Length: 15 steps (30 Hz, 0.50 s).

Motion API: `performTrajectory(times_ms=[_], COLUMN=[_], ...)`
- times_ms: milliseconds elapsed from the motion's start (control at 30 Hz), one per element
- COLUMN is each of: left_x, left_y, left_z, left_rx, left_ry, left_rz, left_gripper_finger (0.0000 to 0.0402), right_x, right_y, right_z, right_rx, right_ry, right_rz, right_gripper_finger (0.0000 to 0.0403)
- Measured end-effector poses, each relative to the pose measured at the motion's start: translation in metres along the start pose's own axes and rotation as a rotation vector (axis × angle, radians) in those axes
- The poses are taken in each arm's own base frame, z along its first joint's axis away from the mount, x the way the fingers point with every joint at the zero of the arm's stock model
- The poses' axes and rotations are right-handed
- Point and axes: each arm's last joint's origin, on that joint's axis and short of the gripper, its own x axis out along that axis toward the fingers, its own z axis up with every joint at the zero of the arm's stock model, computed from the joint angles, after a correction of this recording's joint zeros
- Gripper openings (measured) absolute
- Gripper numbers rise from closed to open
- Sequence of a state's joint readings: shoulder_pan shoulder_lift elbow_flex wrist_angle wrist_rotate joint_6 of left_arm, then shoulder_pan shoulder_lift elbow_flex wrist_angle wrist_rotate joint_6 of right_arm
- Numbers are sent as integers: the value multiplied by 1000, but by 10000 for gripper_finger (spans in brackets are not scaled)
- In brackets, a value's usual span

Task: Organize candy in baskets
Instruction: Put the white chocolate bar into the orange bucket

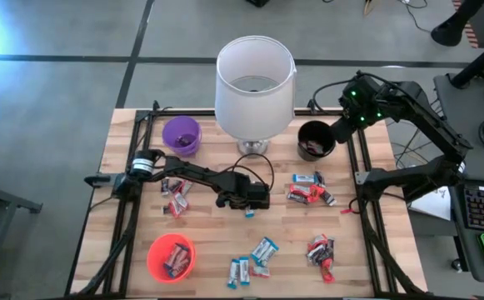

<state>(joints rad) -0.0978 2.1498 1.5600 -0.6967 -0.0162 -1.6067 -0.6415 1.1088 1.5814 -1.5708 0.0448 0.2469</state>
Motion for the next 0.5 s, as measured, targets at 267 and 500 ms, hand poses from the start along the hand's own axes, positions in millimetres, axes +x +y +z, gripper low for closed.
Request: performTrajectory(times_ms=[267,500], left_x=[0,-8], left_y=[-1,-4], left_z=[-1,-8], left_rx=[55,176], left_ry=[-15,10], left_rz=[-14,-51], left_gripper_finger=[41,8], right_x=[0,0], right_y=[0,0], right_z=[0,0], right_rx=[-15,-15], right_ry=[0,0], right_rz=[0,0], right_gripper_finger=[137,137])
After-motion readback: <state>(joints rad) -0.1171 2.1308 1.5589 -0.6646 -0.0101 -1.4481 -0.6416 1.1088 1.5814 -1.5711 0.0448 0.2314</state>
